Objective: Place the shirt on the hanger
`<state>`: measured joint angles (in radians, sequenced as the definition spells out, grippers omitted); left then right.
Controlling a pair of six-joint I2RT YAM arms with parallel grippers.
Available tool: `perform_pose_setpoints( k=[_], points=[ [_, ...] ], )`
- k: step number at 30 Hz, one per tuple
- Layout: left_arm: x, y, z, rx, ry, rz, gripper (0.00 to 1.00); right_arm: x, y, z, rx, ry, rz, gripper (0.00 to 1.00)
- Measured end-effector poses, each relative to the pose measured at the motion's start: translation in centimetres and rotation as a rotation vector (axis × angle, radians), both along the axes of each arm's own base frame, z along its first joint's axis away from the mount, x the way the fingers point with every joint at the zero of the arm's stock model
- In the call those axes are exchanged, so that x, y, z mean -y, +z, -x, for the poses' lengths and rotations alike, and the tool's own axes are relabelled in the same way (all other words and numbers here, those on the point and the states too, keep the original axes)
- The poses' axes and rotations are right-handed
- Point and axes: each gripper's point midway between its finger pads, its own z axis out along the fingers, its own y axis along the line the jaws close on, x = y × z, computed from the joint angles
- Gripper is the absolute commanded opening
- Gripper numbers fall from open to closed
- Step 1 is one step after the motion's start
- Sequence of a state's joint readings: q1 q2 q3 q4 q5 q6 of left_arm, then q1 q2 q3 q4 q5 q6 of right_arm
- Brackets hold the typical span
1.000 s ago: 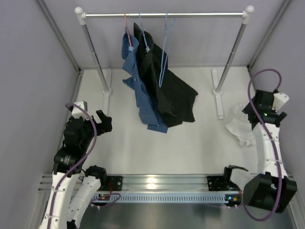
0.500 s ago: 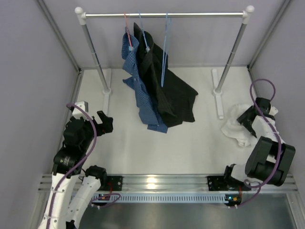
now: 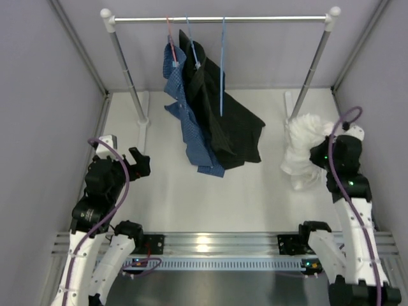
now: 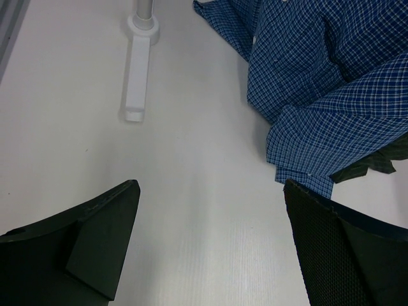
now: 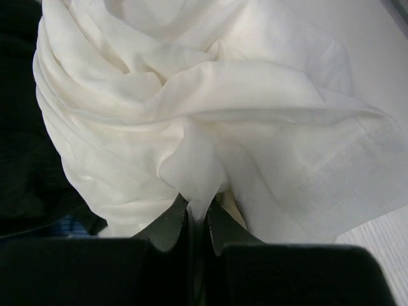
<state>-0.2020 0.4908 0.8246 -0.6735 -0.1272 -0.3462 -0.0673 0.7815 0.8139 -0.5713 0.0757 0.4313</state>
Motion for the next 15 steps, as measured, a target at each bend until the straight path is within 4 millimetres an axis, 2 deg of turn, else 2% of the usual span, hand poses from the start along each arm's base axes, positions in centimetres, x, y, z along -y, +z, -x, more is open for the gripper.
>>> perform_pose_setpoints(
  k=[4, 6, 10, 15],
  points=[
    [-0.3, 0.0, -0.1, 0.0, 0.015, -0.006, 0.98, -2.6, 6.5, 3.8, 0.203, 0.101, -0.066, 0.0],
    [-0.4, -0.1, -0.1, -0.003, 0.024, -0.01, 0.98, -4.4, 8.7, 5.6, 0.265, 0.18, -0.117, 0.0],
    [-0.8, -0.2, -0.3, -0.01, 0.041, -0.022, 0.98, -8.6, 10.2, 8.2, 0.277, 0.352, -0.29, 0.0],
    [-0.9, -0.4, -0.5, -0.019, 0.049, -0.031, 0.98, -11.8, 9.4, 10.9, 0.249, 0.426, -0.532, 0.0]
  ],
)
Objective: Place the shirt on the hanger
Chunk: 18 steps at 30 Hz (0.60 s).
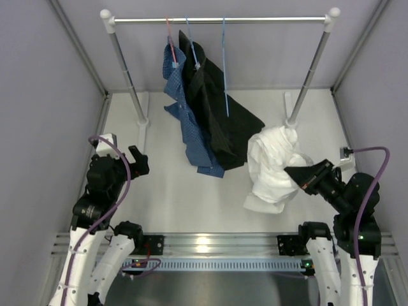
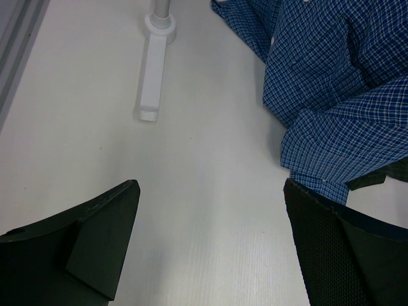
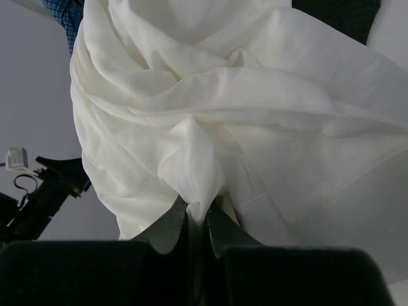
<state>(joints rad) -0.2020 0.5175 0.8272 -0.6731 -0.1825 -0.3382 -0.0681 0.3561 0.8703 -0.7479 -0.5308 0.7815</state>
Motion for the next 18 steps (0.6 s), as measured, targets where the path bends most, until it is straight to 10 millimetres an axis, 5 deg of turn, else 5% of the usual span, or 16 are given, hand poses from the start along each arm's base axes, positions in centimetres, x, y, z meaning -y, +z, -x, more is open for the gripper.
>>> perform_pose_setpoints(
  k=[6, 14, 15, 16, 18],
  points=[
    [0.5, 0.0, -0.7, -0.031, -0.019, 0.003, 0.98, -0.8, -4.9, -0.2, -0.162, 0.008, -0.132, 0.16],
    [4.3, -0.3, -1.6, -0.097, -0.189, 0.088, 0.98, 2.1, -17.8, -3.1, -0.52, -0.25, -0.162, 0.15],
    [5.3, -0.5, -1.6, -0.115, -0.237, 0.118, 0.98, 3.0, -18.6, -3.5, -0.55, -0.314, -0.152, 0.2],
    [6.5, -0.6, -1.6, -0.132, -0.286, 0.153, 0.98, 4.1, -19.1, -4.1, -0.564, -0.385, -0.14, 0.51],
    [8.9, -0.7, -1.5, -0.148, -0.392, 0.242, 0.98, 6.4, -19.1, -5.4, -0.582, -0.525, -0.109, 0.66]
  ],
)
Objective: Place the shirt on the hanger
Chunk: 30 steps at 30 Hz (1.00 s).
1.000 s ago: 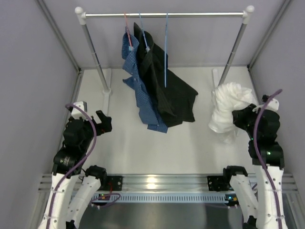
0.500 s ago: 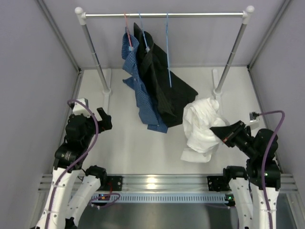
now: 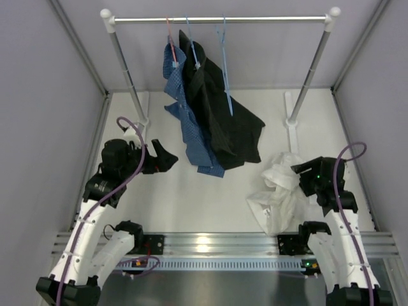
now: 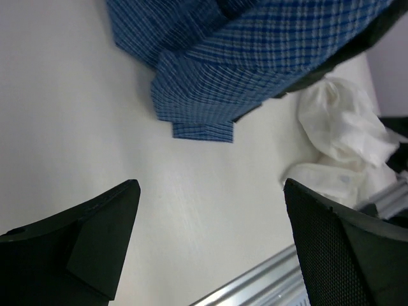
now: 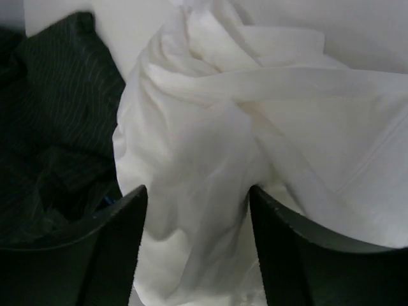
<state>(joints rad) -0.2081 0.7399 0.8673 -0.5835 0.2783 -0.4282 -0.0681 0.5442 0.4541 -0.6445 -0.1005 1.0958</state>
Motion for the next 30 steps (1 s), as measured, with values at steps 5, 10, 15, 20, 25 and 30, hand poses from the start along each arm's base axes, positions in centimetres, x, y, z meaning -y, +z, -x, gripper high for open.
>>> perform_pose_setpoints(
  k=[5, 10, 15, 20, 25, 30],
  points=[
    [3.9, -1.1, 2.9, -0.045, -0.185, 0.105, 0.98, 4.1, 4.3, -4.6, -0.026, -0.055, 0.227, 0.84],
    [3.7, 1.1, 4.7, 0.049, -0.216, 0.108, 0.98, 3.8, 9.1, -7.1, 0.072, 0.165, 0.46, 0.99],
    [1.7, 3.3, 5.3, 0.132, -0.148, 0.034, 0.98, -4.8, 9.6, -4.2, 0.193, 0.682, 0.625, 0.99],
    [-0.3, 4.3, 5.5, 0.175, -0.07, -0.036, 0.98, -13.8, 7.2, 2.2, 0.207, 1.188, 0.745, 0.99],
    [-1.5, 4.3, 5.1, 0.182, 0.001, -0.062, 0.98, -17.7, 7.0, 5.7, 0.192, 1.407, 0.948, 0.99],
    [-1.8, 3.2, 4.9, 0.16, 0.026, -0.07, 0.98, -18.9, 3.2, 7.7, 0.057, 1.595, 1.152, 0.93]
  ],
)
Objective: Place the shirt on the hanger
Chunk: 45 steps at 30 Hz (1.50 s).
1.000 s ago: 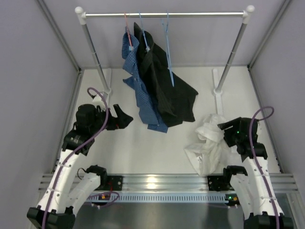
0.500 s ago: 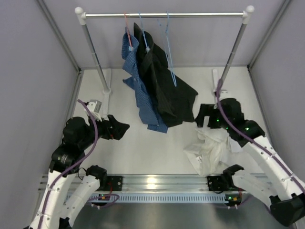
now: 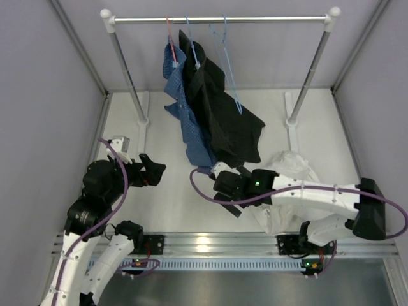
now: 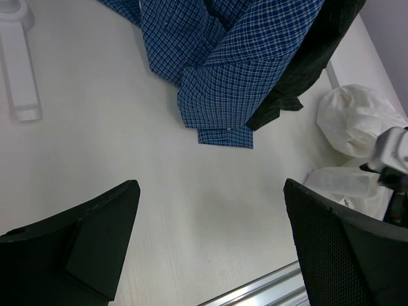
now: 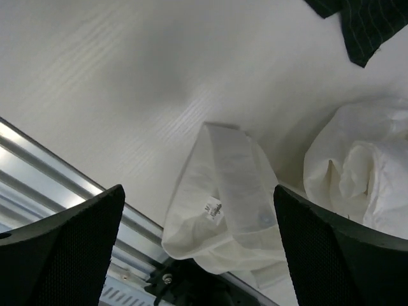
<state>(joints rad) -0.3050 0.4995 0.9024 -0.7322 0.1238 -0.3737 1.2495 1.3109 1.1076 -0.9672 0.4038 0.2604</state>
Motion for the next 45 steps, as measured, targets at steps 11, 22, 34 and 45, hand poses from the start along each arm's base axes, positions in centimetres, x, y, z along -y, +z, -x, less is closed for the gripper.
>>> perform_pose_setpoints(
  k=[11, 22, 34, 45],
  points=[
    [0.0, -1.5, -0.2, -0.032, 0.011, -0.003, 0.98, 3.4, -7.2, -1.5, 0.012, -0.087, 0.468, 0.82],
    [0.2, -0.7, 0.3, 0.001, -0.01, 0.014, 0.98, 5.8, -8.6, -3.7, 0.104, -0.208, 0.613, 0.35],
    [0.1, -0.4, 0.6, 0.02, -0.013, 0.02, 0.98, 6.8, -8.9, -3.9, 0.09, -0.239, 0.613, 0.0],
    [5.7, 0.7, 1.4, 0.056, -0.27, 0.269, 0.98, -4.0, 4.1, -5.7, 0.147, -0.278, -0.126, 0.0]
  ],
)
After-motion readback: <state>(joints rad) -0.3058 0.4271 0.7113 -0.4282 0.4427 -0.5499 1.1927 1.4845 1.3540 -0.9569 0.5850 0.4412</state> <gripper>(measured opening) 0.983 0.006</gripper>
